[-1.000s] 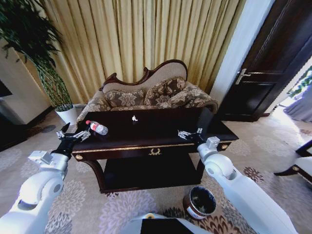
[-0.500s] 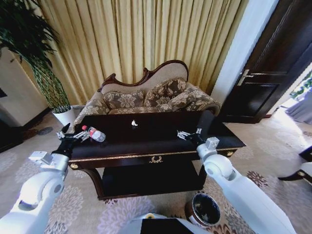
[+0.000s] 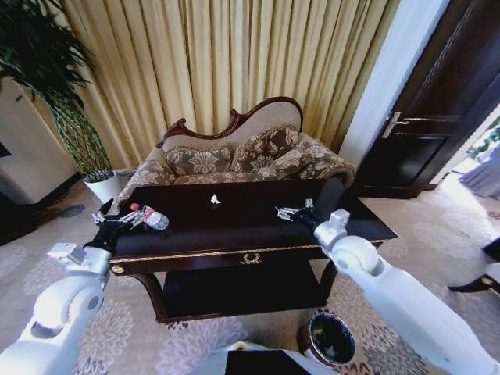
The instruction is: Move to the front of the table and place the trash on the table into the trash bin.
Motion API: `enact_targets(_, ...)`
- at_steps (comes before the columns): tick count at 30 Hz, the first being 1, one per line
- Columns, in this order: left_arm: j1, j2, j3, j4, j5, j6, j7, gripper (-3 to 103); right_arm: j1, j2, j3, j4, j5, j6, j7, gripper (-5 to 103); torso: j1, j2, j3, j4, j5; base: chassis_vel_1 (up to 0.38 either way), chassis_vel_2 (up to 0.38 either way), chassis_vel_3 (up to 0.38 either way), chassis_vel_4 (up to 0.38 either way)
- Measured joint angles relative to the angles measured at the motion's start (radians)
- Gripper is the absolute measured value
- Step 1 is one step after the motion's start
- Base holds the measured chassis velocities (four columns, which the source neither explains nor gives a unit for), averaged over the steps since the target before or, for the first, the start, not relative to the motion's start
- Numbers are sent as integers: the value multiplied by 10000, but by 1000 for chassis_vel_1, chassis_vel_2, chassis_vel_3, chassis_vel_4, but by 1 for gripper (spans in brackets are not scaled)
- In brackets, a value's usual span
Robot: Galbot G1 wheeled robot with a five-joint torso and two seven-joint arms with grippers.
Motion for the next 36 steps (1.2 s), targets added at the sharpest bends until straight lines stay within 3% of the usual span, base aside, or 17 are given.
enact_targets(6,78,-68,48,-59,108,14,-98,100,1487,54,-1180,-756,452,36,-167,100,-1,0,0,-1,0,0,0,0,0)
enact_targets(13,299,-147,-188,-112,146,48,-211,100,3561,756,-3053,-1966,697,35,-186,100,2,0,0,2,-4,0,0,0,0)
enact_targets(20,447,-320,-420,78,445,46,-212,100,5000,1793,-4585,-3108,706,40,-227,100,1,0,1,1,-2,0,0,0,0)
enact_targets(22,541,-393,-549,97,505,33,-206,100,5588,2405,-5161,-3612,656,53,-224,100,2,0,1,-1,-3,0,0,0,0)
enact_targets(31,557,-454,-679,157,507,16,-187,100,6495,3745,-5964,-4905,388,59,-192,100,1,0,1,0,-3,0,0,0,0)
enact_targets(33,538,-506,-660,161,516,11,-190,100,6702,4371,-6246,-5787,-16,84,-181,100,1,0,1,0,-2,0,0,0,0)
enact_targets(36,559,-475,-706,135,517,2,-191,100,6786,4699,-6352,-6401,-245,142,-197,100,1,0,0,2,-3,0,0,0,0)
